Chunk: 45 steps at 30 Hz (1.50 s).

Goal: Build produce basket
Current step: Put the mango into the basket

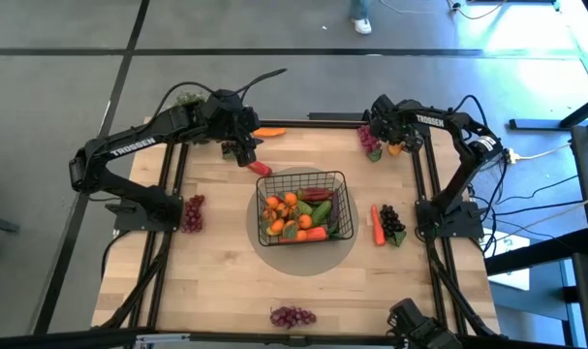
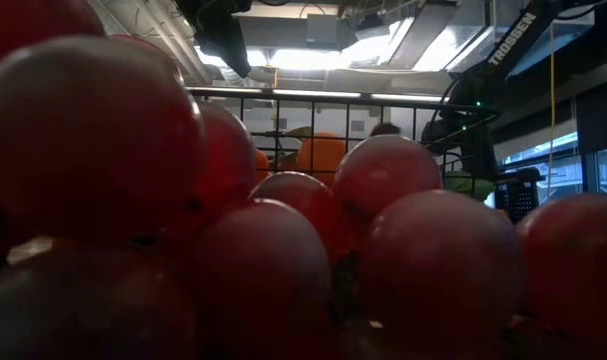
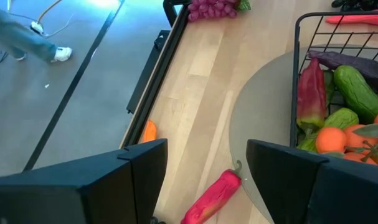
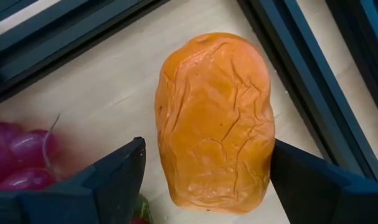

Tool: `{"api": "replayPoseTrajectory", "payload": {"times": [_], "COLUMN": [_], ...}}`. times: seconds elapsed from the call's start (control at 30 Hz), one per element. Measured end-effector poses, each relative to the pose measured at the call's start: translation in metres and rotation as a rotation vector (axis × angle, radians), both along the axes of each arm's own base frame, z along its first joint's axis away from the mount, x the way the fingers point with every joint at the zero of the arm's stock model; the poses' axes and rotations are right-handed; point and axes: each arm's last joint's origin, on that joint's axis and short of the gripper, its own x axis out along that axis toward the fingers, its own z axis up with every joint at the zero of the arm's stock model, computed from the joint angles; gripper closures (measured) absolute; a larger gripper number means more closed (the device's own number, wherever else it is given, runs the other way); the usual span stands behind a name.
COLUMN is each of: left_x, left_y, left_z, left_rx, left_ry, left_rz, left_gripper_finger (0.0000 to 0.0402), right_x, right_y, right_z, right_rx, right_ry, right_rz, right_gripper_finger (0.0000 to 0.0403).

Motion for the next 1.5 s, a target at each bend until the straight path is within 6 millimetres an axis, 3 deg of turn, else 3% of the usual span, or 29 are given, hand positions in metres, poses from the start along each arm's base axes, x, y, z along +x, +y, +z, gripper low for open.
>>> {"api": "replayPoseTrajectory", "payload": {"times": [1.17, 1.3, 1.5], "left_x": [0.0, 0.0, 0.0], "left_y": [0.0, 0.0, 0.0001], "left_z": [0.0, 0.0, 0.0], "left_rx": [0.0, 0.0, 0.0], "left_ry": [0.0, 0.0, 0.0], "left_rz": [0.0, 0.0, 0.0], "left_gripper_finger": [0.0194, 0.0194, 0.0194], "right_x": [0.0021, 0.0007, 0.0004], "right_y": [-0.0018, 0.0004, 0.0005], "right_z": [0.0002, -0.0008, -0.0012], "right_rx": [-0.011, -0.006, -0.009], "right_ry": [-0.04, -0.04, -0.034], "right_rz": [-0.014, -0.079, -0.079], "right_gripper_finger": [0.0091, 0.0113, 0.0183]}}
